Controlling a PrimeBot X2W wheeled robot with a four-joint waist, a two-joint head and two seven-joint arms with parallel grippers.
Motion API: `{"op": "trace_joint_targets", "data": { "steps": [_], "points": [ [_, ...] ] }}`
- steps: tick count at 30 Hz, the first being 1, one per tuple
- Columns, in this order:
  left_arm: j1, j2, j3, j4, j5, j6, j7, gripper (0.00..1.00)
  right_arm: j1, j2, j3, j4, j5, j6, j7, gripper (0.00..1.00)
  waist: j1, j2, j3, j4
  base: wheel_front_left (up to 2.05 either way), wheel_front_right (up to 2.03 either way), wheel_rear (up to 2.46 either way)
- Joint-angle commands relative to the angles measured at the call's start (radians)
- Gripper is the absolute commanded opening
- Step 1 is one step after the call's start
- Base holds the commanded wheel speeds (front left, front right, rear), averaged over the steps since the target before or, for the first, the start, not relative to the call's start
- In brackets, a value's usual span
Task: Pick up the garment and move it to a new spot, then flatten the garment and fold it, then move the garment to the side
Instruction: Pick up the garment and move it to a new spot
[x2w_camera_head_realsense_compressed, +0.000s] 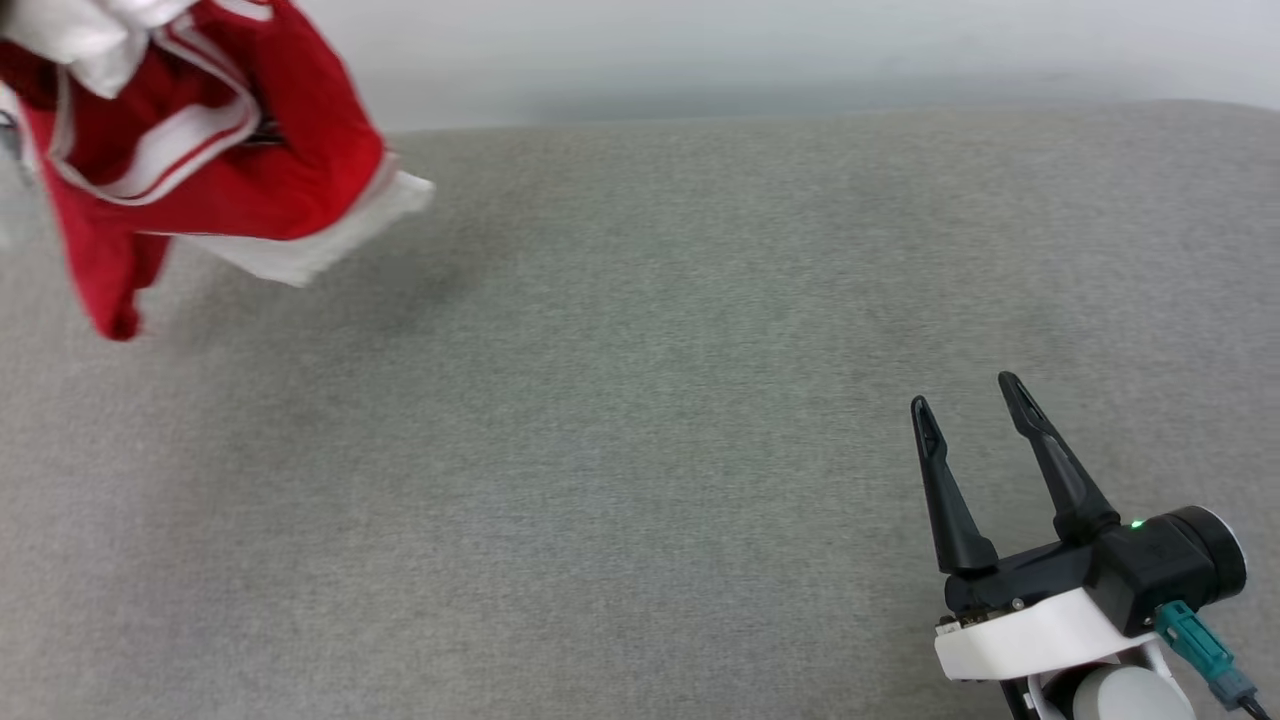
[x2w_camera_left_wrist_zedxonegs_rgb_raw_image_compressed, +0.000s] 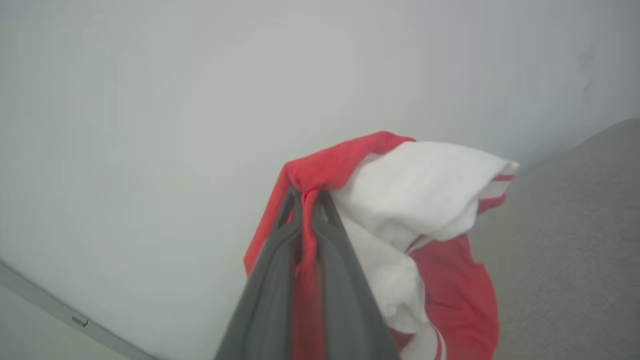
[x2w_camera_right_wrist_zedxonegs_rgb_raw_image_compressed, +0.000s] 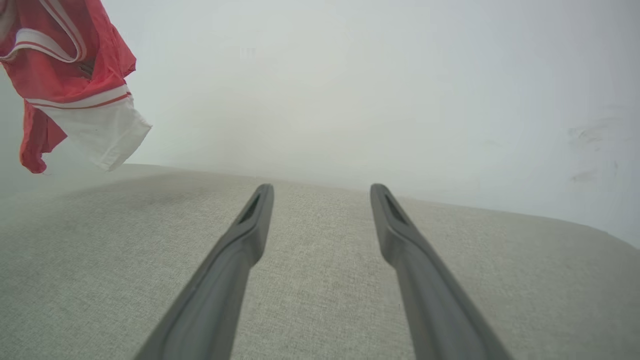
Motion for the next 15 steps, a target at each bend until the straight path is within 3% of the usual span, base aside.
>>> {"op": "trace_joint_targets", "data": {
  "steps": [1, 7, 10, 15],
  "points": [
    [-0.018, -0.014, -0.006, -0.015, 0.015, 0.007, -0.010, 0.00, 0.005, -0.001, -0.001, -0.001, 0.007, 0.000, -0.002, 1.00, 0.0003, 0.0000, -0.015, -0.028, 0.00, 0.00, 0.00],
    [-0.009, -0.114, -0.064, -0.101, 0.072, 0.025, -0.027, 0.00, 0.007, 0.000, -0.014, -0.004, 0.009, 0.000, -0.002, 1.00, 0.0003, 0.0000, -0.021, -0.080, 0.00, 0.00, 0.00],
    [0.030, -0.196, -0.112, -0.144, 0.107, 0.058, -0.046, 0.00, 0.008, 0.000, -0.020, -0.003, 0.010, 0.000, -0.002, 1.00, 0.0003, 0.0000, -0.023, -0.102, 0.00, 0.00, 0.00],
    [0.135, -0.380, -0.220, -0.174, 0.151, 0.128, -0.078, 0.00, 0.008, 0.000, -0.028, -0.002, 0.002, 0.000, -0.002, 1.00, 0.0003, 0.0000, -0.031, -0.134, 0.00, 0.00, 0.00]
  ]
}}
